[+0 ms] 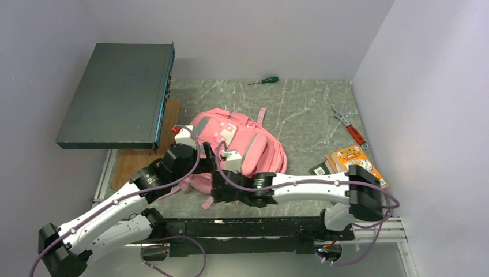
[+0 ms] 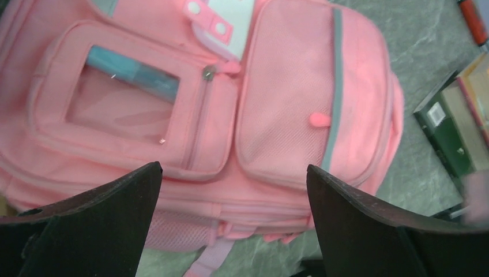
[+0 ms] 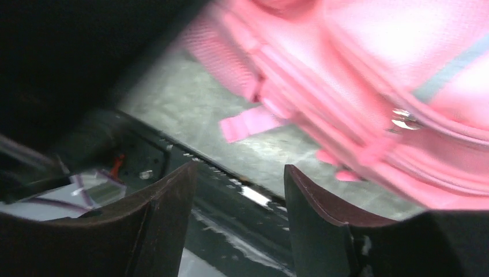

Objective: Pack the student bag
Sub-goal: Zip the student bag at the center of the board.

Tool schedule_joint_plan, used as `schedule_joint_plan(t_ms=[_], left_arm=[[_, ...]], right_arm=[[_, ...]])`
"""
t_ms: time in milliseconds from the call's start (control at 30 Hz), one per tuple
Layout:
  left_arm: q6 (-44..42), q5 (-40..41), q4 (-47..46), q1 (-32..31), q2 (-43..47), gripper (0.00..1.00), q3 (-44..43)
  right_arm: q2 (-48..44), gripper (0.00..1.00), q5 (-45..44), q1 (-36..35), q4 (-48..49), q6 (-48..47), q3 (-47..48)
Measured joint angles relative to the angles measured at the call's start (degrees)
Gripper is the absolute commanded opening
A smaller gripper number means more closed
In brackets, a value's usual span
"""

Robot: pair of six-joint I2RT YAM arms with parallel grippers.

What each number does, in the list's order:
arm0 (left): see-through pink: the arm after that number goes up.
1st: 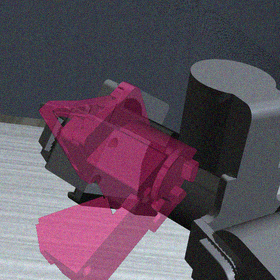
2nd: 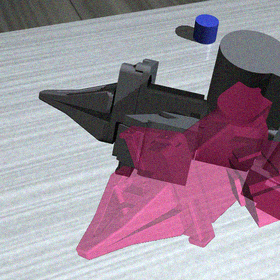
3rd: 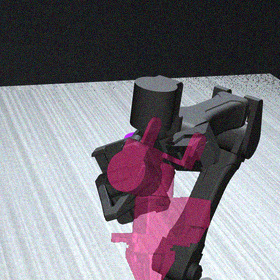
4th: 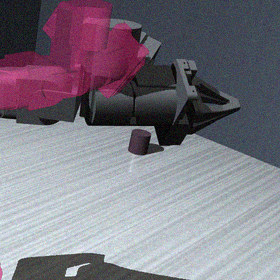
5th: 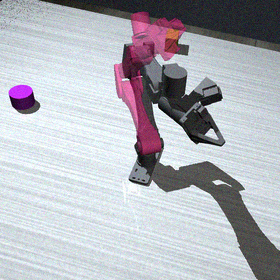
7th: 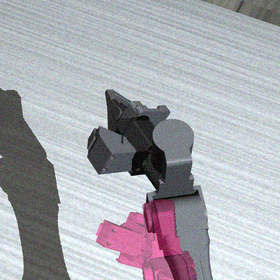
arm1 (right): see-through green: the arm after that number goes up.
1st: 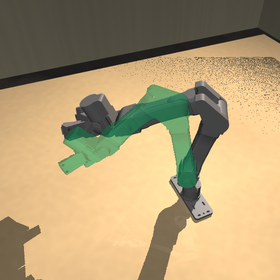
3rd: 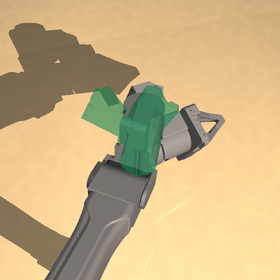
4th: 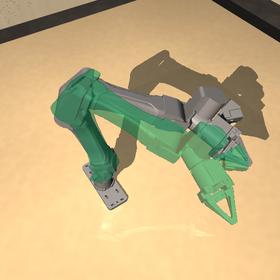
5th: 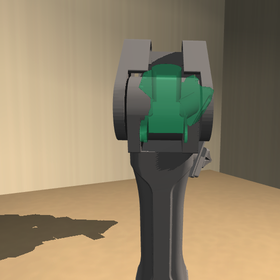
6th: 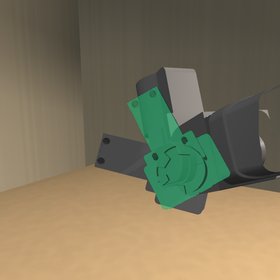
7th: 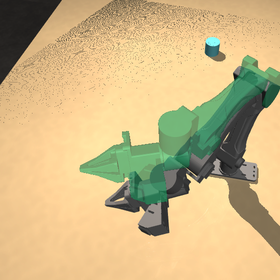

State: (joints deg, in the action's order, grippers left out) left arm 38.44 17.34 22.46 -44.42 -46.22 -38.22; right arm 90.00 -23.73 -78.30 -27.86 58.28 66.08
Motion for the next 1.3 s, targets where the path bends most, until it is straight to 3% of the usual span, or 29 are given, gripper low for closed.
schedule_joint_plan(t_ms=[100,200,267,300,367,600,933,1000,1200,1300], left_arm=[[-0.94,0.09,3.30,0.00,1.62,1.00,-0.15],[-2.08,0.02,5.86,0.22,3.65,1.00,-0.79],[-2.97,-1.05,6.05,0.22,3.13,1.00,-1.90],[-3.37,-1.99,6.03,0.22,2.38,1.00,-2.71],[-3.52,-3.37,5.86,0.20,0.92,1.00,-3.91],[-2.73,-3.48,5.86,0.20,0.63,1.00,-4.24],[1.16,-2.54,6.21,0.20,1.22,0.95,-3.43],[2.03,-2.45,6.27,0.20,1.22,0.93,-2.51],[4.55,-2.67,5.25,0.20,1.03,0.79,1.92],[5.51,-3.82,4.07,0.20,-1.16,0.66,3.54]], right_arm=[[-6.58,0.74,-0.20,1.55,3.98,-2.23,-9.40],[-11.63,0.80,-0.85,5.64,4.66,-5.03,-17.55],[-13.60,0.80,-0.31,5.79,7.02,-8.20,-20.28],[-14.14,0.75,-0.31,5.66,7.48,-9.11,-20.61],[-14.78,0.63,-1.09,5.46,7.96,-9.86,-20.48],[-12.41,0.52,-5.79,7.82,1.66,-4.22,-14.86],[3.19,0.50,-9.55,5.70,-12.09,4.26,-0.37],[5.35,0.44,-10.45,5.31,-14.47,5.64,1.16],[7.02,0.00,-11.87,4.59,-17.92,7.30,2.67],[6.16,0.00,-11.82,4.52,-16.50,5.46,1.66]])
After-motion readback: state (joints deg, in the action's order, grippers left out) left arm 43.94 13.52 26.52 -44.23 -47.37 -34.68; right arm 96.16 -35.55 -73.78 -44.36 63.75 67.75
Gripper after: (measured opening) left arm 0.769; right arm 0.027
